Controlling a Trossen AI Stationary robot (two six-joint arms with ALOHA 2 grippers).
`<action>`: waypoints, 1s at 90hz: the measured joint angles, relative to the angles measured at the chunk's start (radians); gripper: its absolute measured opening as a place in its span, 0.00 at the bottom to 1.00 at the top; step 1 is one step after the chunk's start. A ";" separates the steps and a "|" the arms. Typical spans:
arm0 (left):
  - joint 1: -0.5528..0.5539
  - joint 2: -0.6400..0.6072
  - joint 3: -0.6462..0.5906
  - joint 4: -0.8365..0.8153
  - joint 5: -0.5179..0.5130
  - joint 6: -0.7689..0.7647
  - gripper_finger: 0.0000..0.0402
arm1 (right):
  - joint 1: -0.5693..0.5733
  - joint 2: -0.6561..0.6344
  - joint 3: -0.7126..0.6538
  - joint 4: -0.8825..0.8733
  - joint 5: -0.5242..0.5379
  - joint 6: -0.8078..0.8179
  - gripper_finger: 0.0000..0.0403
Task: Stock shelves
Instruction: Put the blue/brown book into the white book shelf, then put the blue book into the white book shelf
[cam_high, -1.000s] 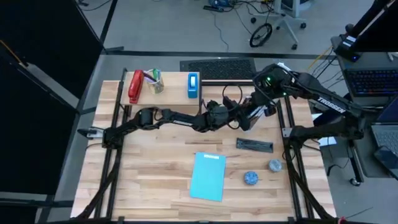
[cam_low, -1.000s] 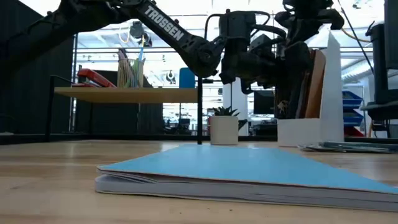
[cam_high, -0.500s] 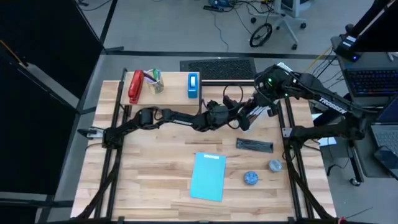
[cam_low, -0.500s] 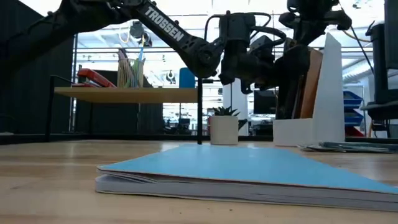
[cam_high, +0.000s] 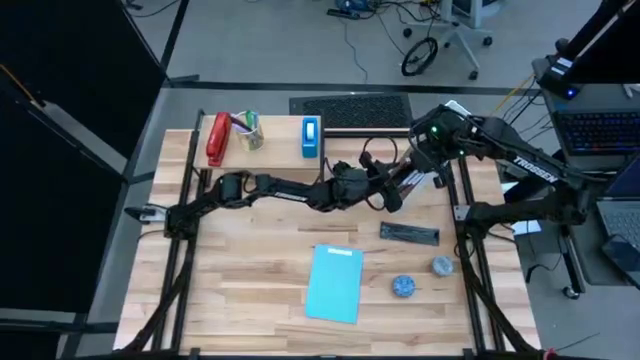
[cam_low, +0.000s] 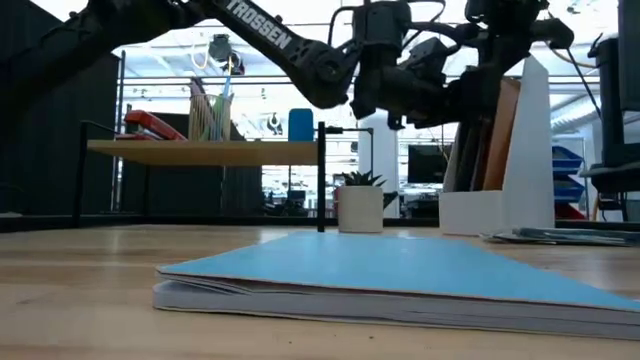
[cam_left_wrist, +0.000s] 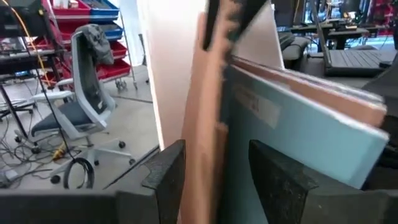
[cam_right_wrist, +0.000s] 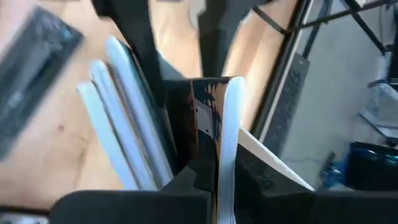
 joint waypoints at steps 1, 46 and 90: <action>0.000 0.000 0.000 0.000 0.000 0.000 0.40 | 0.000 0.001 0.000 0.000 -0.003 0.004 0.02; 0.000 0.000 0.000 -0.001 0.000 -0.001 0.40 | 0.000 0.004 -0.075 0.050 -0.021 0.150 0.11; -0.009 -0.026 0.002 0.002 0.000 0.001 0.40 | 0.001 -0.020 0.156 0.103 -0.023 0.299 0.48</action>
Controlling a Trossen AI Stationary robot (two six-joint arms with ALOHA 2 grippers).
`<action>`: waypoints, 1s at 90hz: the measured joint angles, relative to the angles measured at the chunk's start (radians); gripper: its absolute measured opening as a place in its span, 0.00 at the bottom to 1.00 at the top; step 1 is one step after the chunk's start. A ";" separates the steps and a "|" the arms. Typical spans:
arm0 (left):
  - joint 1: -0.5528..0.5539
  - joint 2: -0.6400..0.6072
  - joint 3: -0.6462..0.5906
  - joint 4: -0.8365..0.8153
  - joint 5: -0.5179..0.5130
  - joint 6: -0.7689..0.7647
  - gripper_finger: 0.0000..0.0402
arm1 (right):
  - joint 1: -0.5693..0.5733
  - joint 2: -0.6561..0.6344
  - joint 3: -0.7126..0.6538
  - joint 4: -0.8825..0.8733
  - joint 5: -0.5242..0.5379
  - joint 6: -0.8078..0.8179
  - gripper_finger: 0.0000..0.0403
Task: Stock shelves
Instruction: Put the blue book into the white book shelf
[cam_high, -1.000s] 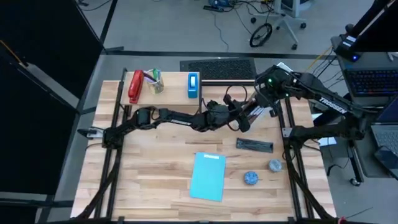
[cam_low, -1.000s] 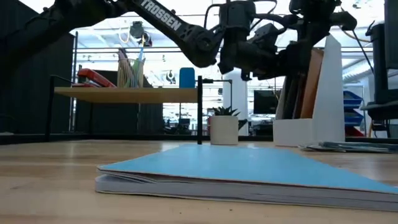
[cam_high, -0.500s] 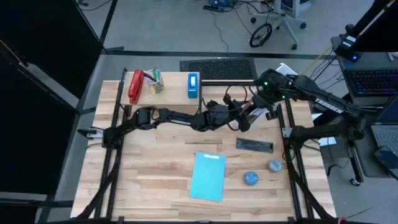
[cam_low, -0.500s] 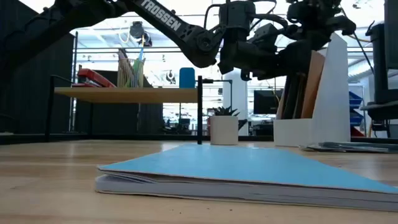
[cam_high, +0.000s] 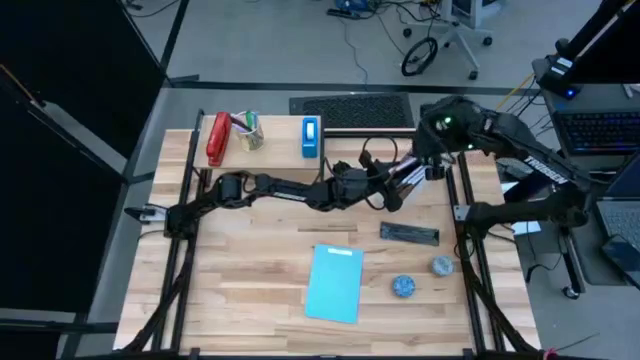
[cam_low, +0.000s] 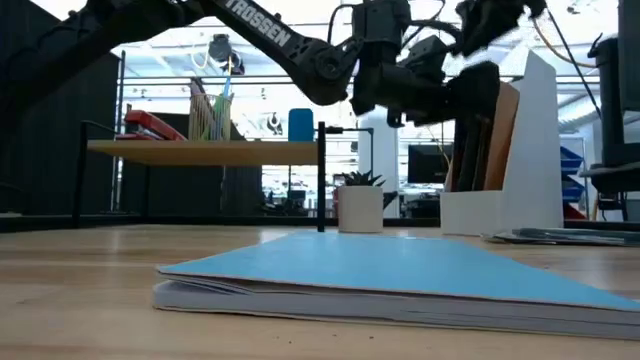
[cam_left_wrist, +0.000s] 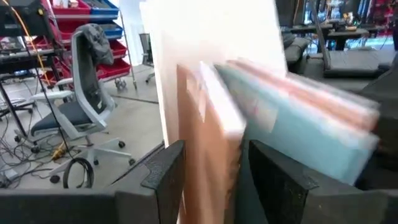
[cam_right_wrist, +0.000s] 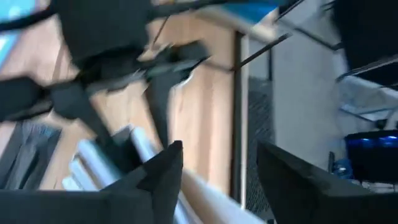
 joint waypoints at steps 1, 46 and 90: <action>-0.001 -0.004 0.000 0.000 0.000 0.000 0.40 | 0.000 0.000 0.009 0.000 0.000 0.011 0.48; -0.001 -0.255 0.001 -0.335 0.002 0.097 0.40 | 0.007 -0.041 0.236 -0.059 -0.160 0.560 0.49; -0.121 -0.443 -0.001 -1.012 0.008 -0.448 0.40 | 0.286 -0.228 -0.175 0.093 -0.227 0.846 0.49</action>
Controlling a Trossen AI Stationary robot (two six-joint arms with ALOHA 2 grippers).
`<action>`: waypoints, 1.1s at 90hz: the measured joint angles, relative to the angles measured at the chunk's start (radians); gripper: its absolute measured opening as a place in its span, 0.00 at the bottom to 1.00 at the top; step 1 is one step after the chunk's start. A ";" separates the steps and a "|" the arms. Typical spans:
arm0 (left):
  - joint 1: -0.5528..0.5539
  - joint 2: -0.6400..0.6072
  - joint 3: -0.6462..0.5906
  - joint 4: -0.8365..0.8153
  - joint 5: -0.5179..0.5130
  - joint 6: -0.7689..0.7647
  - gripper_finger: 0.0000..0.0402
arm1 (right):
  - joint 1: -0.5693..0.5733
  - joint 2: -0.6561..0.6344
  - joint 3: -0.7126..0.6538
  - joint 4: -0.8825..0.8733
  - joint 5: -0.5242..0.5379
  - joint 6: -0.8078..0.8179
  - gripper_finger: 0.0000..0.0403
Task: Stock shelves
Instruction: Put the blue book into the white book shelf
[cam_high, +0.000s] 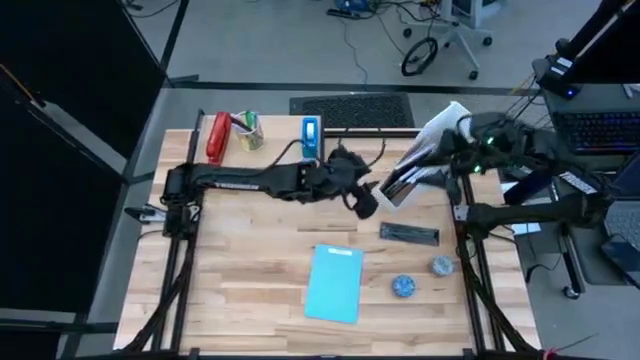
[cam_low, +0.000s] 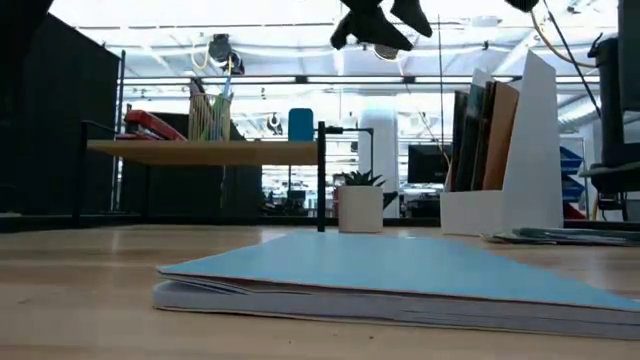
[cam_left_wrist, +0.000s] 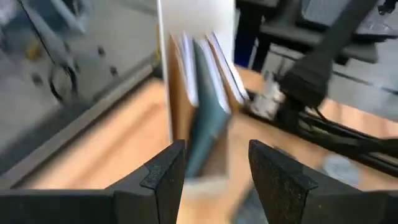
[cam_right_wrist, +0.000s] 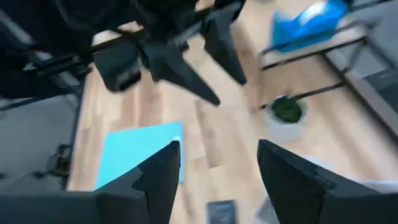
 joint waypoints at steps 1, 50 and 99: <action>-0.006 -0.001 -0.001 -0.010 0.000 -0.012 0.40 | 0.013 -0.005 -0.017 0.015 0.000 0.010 0.49; -0.375 0.013 -0.106 -0.320 -0.063 -0.607 0.40 | 0.585 0.214 -0.466 0.474 0.310 0.167 0.49; -0.490 0.031 -0.353 -0.289 -0.075 -0.943 0.40 | 0.747 0.675 -0.466 0.694 0.639 -0.017 0.49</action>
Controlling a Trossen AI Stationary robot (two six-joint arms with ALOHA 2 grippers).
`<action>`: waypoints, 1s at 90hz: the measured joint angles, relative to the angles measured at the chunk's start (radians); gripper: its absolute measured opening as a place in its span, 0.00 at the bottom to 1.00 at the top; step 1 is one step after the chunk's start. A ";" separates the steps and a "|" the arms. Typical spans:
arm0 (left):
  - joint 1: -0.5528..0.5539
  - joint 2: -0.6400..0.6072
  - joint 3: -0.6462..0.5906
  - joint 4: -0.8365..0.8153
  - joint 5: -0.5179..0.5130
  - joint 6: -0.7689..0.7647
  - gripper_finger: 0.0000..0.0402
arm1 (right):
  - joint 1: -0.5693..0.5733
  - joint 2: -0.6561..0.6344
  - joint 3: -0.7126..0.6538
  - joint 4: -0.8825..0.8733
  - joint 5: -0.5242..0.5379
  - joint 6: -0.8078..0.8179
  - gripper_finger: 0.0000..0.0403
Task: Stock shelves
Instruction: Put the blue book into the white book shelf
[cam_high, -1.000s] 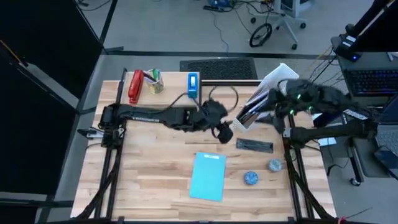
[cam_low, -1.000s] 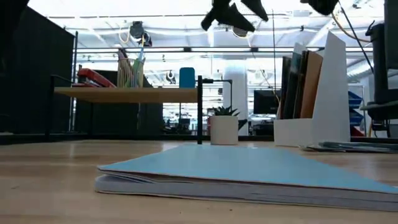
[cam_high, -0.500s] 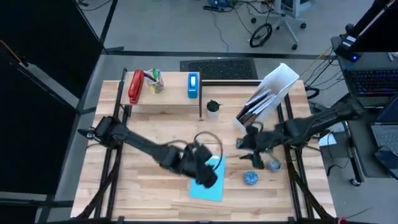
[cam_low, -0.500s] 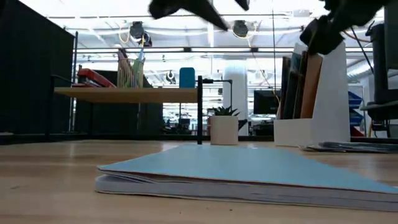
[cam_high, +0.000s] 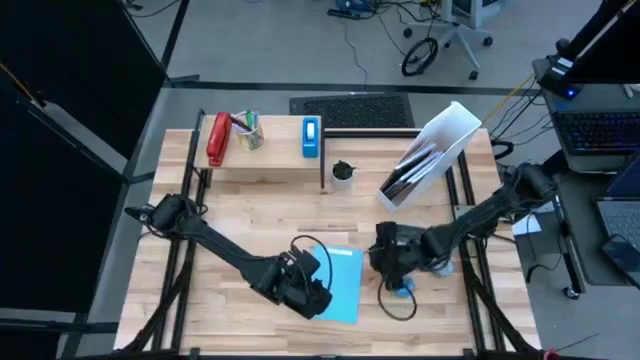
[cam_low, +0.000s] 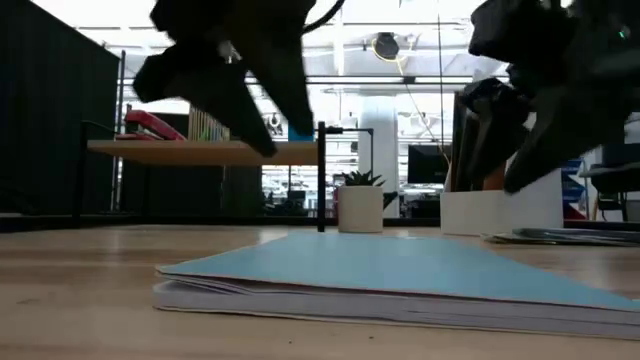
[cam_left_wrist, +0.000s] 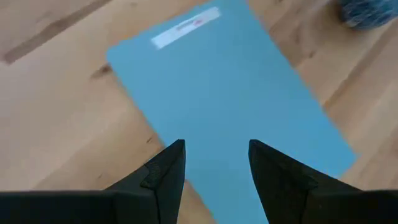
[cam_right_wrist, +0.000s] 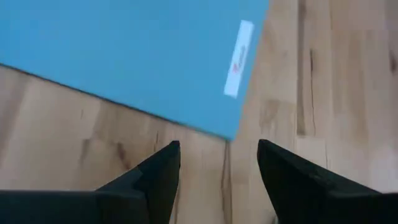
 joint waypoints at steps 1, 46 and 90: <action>-0.001 0.000 -0.002 -0.001 0.000 -0.003 0.40 | 0.003 0.007 0.000 0.010 0.001 -0.007 0.49; -0.005 0.018 -0.130 0.039 0.004 -0.004 0.40 | 0.095 0.229 0.005 0.288 -0.006 -0.423 0.49; 0.001 0.114 -0.160 0.177 0.013 0.053 0.40 | 0.087 0.305 0.006 0.367 -0.007 -0.669 0.49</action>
